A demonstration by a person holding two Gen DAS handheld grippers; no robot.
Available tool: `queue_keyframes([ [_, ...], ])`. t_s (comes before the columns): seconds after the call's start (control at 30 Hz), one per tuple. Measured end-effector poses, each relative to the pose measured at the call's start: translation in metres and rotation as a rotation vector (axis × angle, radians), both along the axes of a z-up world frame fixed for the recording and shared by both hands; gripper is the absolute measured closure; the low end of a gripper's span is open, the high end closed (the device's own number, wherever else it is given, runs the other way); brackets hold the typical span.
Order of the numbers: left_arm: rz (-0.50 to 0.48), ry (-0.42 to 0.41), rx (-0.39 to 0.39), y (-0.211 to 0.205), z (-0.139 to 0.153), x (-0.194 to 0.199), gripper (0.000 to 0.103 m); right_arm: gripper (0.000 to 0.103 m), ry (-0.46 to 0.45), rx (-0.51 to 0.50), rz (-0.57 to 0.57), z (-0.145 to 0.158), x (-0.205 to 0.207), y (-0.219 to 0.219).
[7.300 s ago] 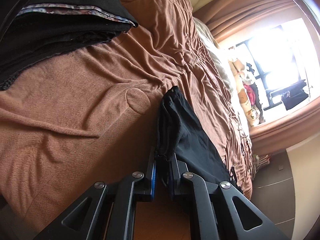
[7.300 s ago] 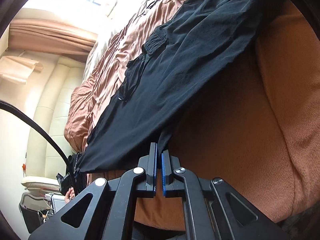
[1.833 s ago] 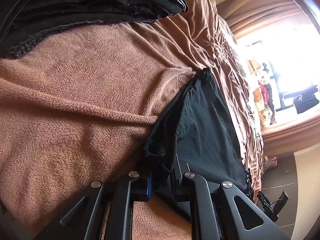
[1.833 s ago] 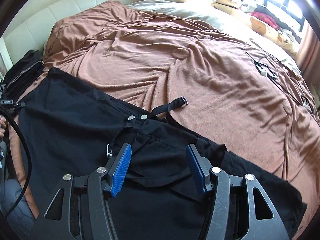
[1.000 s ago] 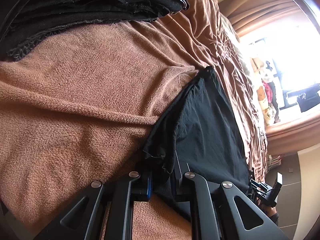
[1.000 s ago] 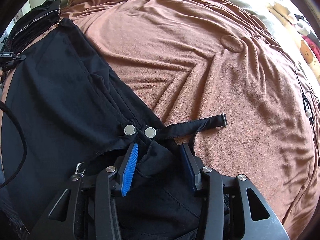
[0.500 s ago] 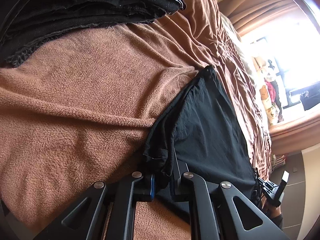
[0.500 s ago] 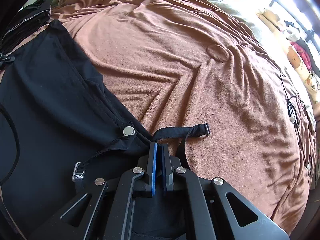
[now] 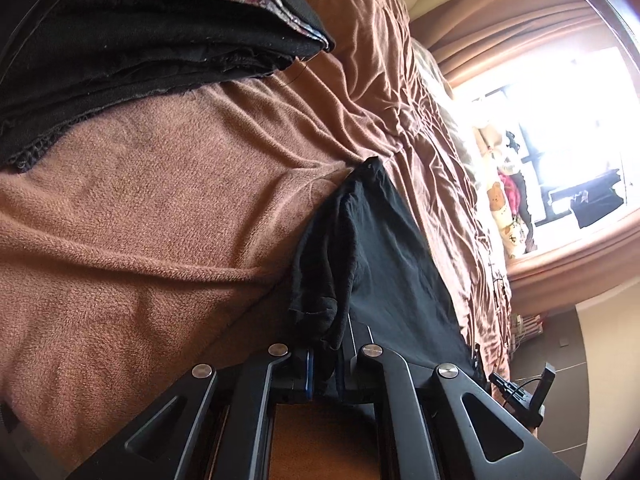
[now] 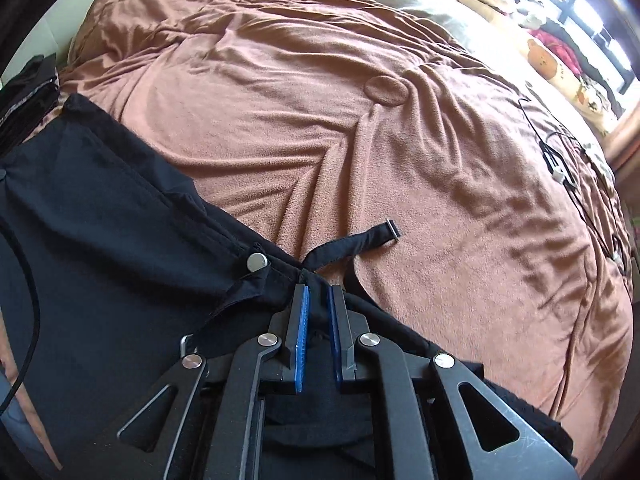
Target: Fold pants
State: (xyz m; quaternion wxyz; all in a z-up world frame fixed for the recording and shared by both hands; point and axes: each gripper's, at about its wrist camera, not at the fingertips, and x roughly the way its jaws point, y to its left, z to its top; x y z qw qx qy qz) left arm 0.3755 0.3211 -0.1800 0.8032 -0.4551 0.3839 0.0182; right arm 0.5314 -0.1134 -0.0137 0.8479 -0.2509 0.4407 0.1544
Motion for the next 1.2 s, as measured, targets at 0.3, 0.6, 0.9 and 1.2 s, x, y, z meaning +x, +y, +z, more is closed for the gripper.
queue_keyframes([
  [0.3, -0.04, -0.082, -0.034, -0.001, 0.029, 0.003, 0.095, 0.096, 0.025, 0.163, -0.092, 0.022, -0.061, -0.02],
  [0.6, -0.1, -0.074, -0.029, 0.002, 0.044, 0.01, 0.095, 0.096, 0.111, 0.282, -0.167, 0.009, -0.109, -0.022],
  [0.9, -0.12, -0.072, -0.045, 0.003, 0.046, 0.016, 0.095, 0.096, 0.2, 0.364, -0.228, -0.028, -0.148, -0.013],
  [1.2, -0.113, -0.046, -0.055, 0.002, 0.039, 0.016, 0.095, 0.096, 0.283, 0.38, -0.241, -0.049, -0.175, -0.009],
])
